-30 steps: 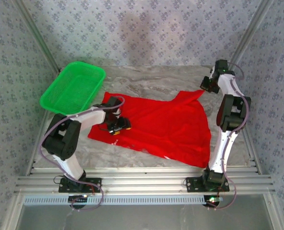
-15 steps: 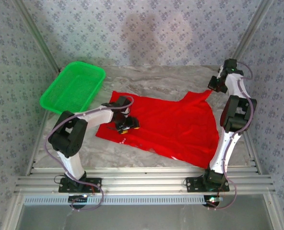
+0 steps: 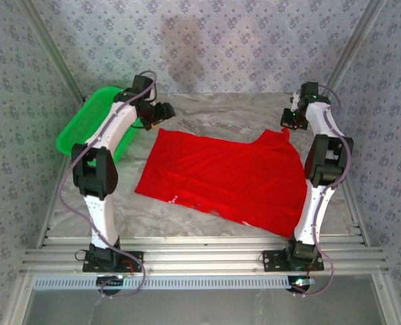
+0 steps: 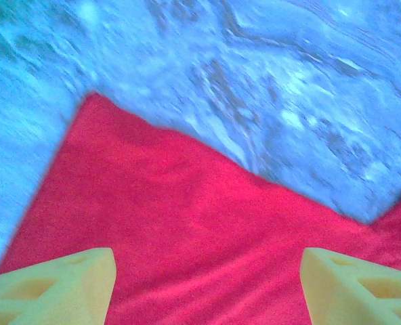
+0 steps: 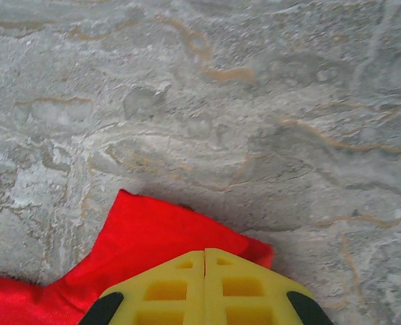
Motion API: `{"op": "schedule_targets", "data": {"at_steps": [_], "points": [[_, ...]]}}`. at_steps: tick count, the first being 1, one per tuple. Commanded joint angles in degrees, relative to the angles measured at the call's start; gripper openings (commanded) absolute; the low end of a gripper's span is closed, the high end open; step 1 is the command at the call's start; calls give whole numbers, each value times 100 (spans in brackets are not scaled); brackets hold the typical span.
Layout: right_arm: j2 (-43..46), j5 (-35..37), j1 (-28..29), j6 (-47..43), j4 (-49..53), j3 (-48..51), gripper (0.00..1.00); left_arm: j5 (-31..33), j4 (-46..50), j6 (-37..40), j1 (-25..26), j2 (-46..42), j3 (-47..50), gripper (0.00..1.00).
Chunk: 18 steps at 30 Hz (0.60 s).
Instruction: Fold and stack the t-shirts
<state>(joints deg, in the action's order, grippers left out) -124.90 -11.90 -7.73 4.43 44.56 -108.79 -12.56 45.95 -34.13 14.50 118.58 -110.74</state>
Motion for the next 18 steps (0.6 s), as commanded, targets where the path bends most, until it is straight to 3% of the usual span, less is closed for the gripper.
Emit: {"op": "schedule_targets", "data": {"at_steps": [1, 9, 18], "points": [[177, -102, 65, -139, 232, -90, 0, 305, 743, 455, -136, 752, -539, 72], [290, -198, 169, -179, 308, 91, 0, 343, 660, 474, -176, 1974, -1840, 71], [343, -216, 228, -178, 373, 251, 0, 640, 861, 513, -185, 2632, -2372, 67]]}}
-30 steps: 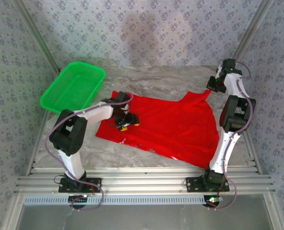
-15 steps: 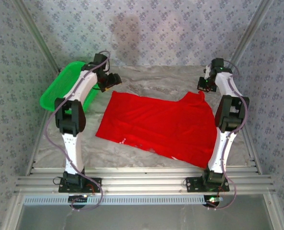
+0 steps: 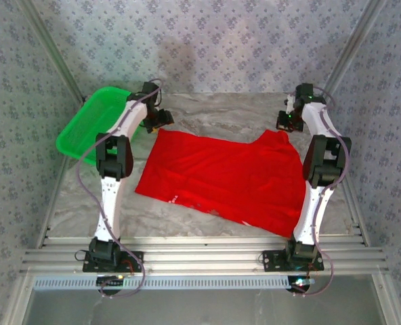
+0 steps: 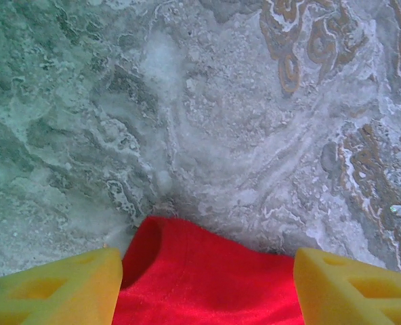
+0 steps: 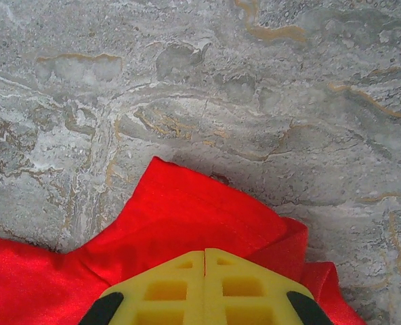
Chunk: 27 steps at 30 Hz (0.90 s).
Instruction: Fold and stack the t-shirts
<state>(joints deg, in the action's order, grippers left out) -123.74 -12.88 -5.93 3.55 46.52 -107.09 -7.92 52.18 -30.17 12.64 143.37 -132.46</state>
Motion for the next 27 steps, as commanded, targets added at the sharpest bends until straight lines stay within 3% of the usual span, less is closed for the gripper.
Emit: {"op": "schedule_targets", "data": {"at_steps": [1, 7, 13, 27], "points": [[228, -116, 49, -91, 181, 80, 0, 183, 240, 125, -8, 196, -236, 66], [245, -144, 47, -83, 252, 91, 0, 137, 443, 235, -8, 526, -698, 61], [272, -127, 22, -41, 281, 92, 0, -5, 474, 343, -8, 622, -737, 44], [322, -83, -28, 40, 342, 100, 0, 106, 858, 848, -3, 402, -499, 43]]}}
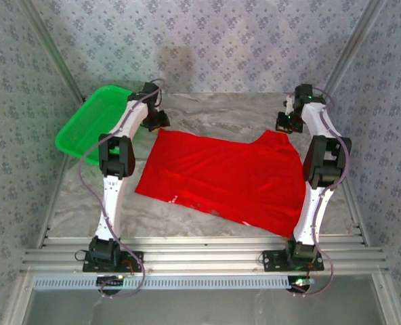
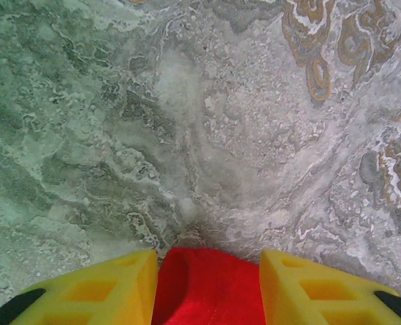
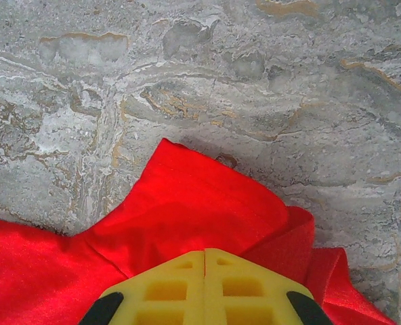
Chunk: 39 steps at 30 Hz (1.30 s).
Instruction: Fold and stack the t-shirts
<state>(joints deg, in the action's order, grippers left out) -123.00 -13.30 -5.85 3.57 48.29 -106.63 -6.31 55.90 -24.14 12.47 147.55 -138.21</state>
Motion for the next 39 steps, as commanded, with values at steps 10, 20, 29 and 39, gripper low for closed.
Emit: {"op": "schedule_targets", "data": {"at_steps": [10, 20, 29, 39], "points": [[268, 65, -64, 86, 272, 46, 0, -402, 437, 374, 47, 46, 61, 25], [464, 33, -72, 300, 199, -51, 0, -401, 607, 553, -146, -382, -119, 0], [1203, 152, -138, 510, -156, 318, 0, -472, 615, 872, -263, -949, -82, 0], [2122, 326, -126, 513, -109, 1074, 0, -522, 348, 1061, -324, -1441, 480, 0]]}}
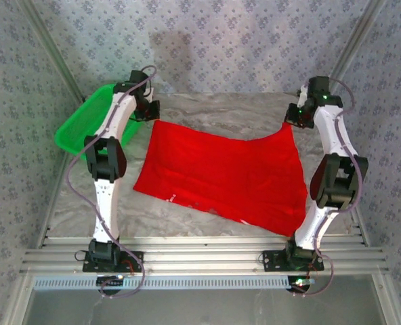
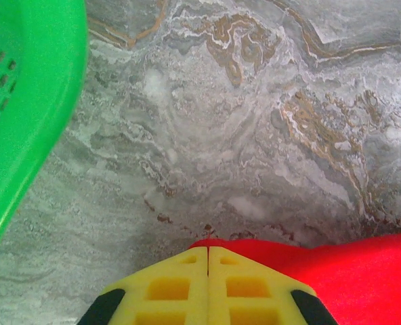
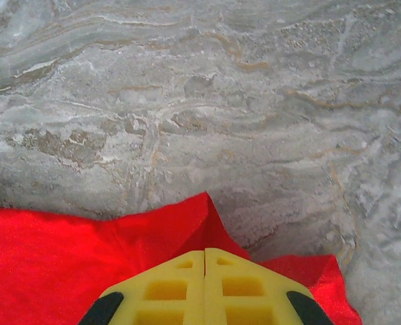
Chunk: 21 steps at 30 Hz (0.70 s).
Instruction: Fold and stack the t-shirts
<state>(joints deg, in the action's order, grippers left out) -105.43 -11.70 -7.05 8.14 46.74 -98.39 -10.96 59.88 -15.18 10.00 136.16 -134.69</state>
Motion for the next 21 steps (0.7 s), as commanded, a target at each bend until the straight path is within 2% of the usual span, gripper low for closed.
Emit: {"op": "schedule_targets", "data": {"at_steps": [1, 10, 21], "points": [[492, 198, -6, 56, 14, 382, 0, -66, -71, 163, -79, -348, 180, 0], [1506, 240, 112, 129, -95, 1401, 0, -174, -422, 173, -94, -914, 990, 0], [3111, 204, 136, 839, -31, 2950, 0, -262, -984, 112, -130, -1702, 2263, 0]]}}
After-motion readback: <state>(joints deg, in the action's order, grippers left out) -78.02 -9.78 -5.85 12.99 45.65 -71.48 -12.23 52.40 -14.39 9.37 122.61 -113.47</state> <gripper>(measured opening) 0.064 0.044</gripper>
